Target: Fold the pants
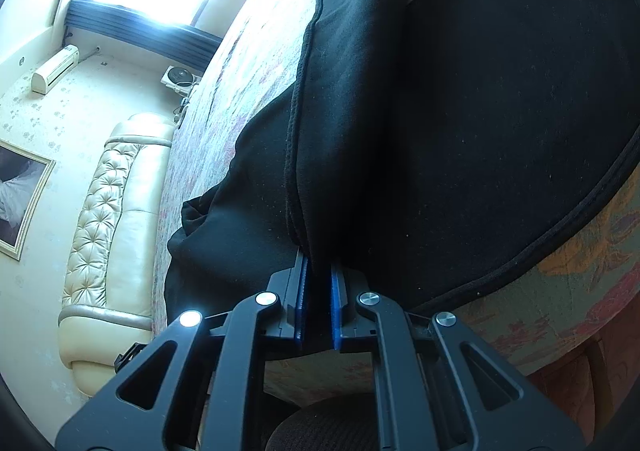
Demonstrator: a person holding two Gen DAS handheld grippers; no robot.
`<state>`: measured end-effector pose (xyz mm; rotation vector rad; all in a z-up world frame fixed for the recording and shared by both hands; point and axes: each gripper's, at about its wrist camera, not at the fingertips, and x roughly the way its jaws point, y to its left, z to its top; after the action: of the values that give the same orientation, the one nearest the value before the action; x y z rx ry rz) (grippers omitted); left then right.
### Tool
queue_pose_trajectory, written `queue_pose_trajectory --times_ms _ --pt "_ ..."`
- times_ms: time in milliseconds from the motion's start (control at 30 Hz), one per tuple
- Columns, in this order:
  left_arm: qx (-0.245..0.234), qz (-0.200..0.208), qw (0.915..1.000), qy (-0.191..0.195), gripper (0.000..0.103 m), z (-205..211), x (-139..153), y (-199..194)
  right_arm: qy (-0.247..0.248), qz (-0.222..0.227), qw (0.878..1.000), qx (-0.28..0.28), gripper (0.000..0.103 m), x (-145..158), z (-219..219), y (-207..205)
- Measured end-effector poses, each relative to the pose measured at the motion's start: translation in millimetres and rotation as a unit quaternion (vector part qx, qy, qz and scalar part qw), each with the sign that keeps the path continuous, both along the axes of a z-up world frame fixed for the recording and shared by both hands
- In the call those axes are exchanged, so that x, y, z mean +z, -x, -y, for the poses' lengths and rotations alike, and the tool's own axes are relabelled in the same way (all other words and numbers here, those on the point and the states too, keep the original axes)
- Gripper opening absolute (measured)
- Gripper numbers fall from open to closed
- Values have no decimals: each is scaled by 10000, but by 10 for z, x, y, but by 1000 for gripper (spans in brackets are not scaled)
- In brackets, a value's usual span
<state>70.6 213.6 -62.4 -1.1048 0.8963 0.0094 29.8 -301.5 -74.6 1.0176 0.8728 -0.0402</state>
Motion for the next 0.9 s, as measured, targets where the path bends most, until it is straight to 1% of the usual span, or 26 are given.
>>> queue_pose_trajectory --times_ms 67,167,233,300,367,467,533,600,633,667,700,733,833,900 --pt "-11 29 10000 9 7 12 -3 -34 1 5 10000 -1 8 -1 4 7" --pt "47 119 9999 28 7 0 28 15 -20 34 10000 0 9 7 13 17" --pt "-18 286 9995 -114 6 20 142 49 -7 133 9999 -38 9 68 16 43" --pt "-94 432 9987 -271 6 23 256 98 114 238 9997 -11 9 164 -1 61" --pt "-87 466 9985 -286 6 8 305 152 169 317 9994 -8 9 246 -3 98" --pt "-111 315 9991 -256 6 -16 233 202 174 321 9993 -9 9 282 18 182" --pt "-121 71 9996 -239 6 -50 75 193 188 215 9996 -6 9 212 35 222" --pt "-172 -186 9995 -199 7 -54 -108 189 126 37 9999 -14 9 79 55 233" --pt "-203 -177 9995 -144 9 -62 -160 185 57 -7 10000 -31 9 22 69 241" --pt "-247 -133 9995 -146 10 -69 -159 180 -31 12 10000 -68 9 1 87 258" --pt "-309 -102 9993 -193 11 -67 -124 178 -48 6 10000 -62 11 11 97 261" --pt "-361 -57 9990 -275 11 -68 -70 180 41 3 10000 -43 17 56 101 258" --pt "-499 178 9957 -758 18 -103 130 213 529 121 9985 -21 28 341 119 225" --pt "-514 254 9922 -1108 29 -118 230 269 1071 234 9940 -62 28 603 170 158"
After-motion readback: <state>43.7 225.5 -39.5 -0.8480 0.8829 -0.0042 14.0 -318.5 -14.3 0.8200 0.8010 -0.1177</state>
